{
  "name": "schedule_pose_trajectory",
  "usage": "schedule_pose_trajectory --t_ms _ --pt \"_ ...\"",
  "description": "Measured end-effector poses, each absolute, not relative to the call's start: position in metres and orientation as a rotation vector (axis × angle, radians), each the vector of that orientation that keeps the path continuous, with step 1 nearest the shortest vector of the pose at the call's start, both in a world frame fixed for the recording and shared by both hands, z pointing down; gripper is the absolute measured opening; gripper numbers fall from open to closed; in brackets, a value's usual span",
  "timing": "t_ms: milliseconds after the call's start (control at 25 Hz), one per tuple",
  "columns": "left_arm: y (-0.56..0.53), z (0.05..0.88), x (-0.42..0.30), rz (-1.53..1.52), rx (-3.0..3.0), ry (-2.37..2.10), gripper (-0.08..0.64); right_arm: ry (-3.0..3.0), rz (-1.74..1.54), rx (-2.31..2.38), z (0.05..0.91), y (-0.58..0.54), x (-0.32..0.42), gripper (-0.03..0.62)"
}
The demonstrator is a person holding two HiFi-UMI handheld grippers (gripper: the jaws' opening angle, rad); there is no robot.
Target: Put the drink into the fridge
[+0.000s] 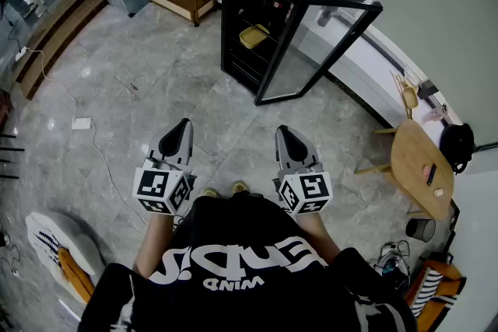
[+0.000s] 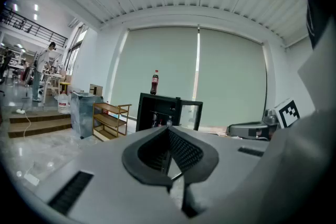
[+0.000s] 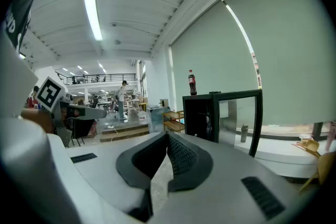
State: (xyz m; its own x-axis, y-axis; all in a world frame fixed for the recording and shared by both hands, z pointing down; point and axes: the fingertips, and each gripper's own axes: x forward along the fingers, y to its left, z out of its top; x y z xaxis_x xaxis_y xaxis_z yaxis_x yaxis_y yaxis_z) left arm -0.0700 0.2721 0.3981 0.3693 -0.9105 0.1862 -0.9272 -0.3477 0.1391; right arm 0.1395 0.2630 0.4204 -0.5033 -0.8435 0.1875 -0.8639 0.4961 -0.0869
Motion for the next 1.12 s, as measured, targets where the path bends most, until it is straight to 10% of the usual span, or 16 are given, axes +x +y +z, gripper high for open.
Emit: schedule_pose_trajectory --t_ms 1120 --pt "0.156 0.418 -0.083 0.138 2.542 -1.496 0.008 -2.614 0.306 1.644 0.447 0.178 0.111 0.025"
